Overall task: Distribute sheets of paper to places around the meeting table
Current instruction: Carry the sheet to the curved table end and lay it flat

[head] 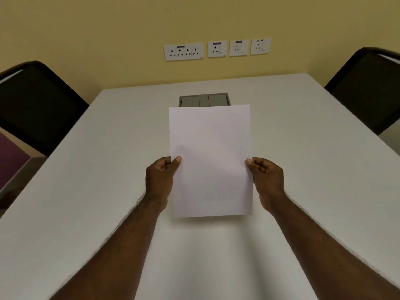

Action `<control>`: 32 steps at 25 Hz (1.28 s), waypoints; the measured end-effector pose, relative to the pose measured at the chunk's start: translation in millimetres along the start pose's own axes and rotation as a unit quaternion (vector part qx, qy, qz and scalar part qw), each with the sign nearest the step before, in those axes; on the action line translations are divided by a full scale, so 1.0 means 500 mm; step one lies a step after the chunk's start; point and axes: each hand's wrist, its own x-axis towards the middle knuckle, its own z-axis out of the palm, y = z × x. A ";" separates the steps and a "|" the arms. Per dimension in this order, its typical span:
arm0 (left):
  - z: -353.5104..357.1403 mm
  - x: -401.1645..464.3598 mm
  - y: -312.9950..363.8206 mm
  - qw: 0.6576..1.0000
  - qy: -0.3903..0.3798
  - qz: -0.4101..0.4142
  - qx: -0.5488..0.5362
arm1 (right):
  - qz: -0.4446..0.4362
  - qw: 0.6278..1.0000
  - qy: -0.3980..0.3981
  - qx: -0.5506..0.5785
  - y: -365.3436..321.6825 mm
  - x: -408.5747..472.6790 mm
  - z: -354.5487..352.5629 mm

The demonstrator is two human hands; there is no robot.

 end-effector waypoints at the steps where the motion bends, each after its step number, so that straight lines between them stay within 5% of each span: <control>1: -0.011 -0.026 0.019 1.000 -0.003 0.008 -0.002 | -0.004 1.000 0.001 -0.001 -0.023 -0.027 -0.005; 16: -0.064 -0.459 0.158 0.992 -0.114 0.021 -0.039 | -0.061 0.994 0.078 -0.055 -0.256 -0.445 -0.206; 23: 0.094 -0.630 0.108 0.987 -0.157 -0.026 -0.008 | -0.063 0.986 0.112 -0.107 -0.296 -0.504 -0.435; 32: 0.397 -0.783 -0.015 0.984 -0.141 -0.103 0.036 | -0.043 0.972 0.075 -0.219 -0.259 -0.351 -0.743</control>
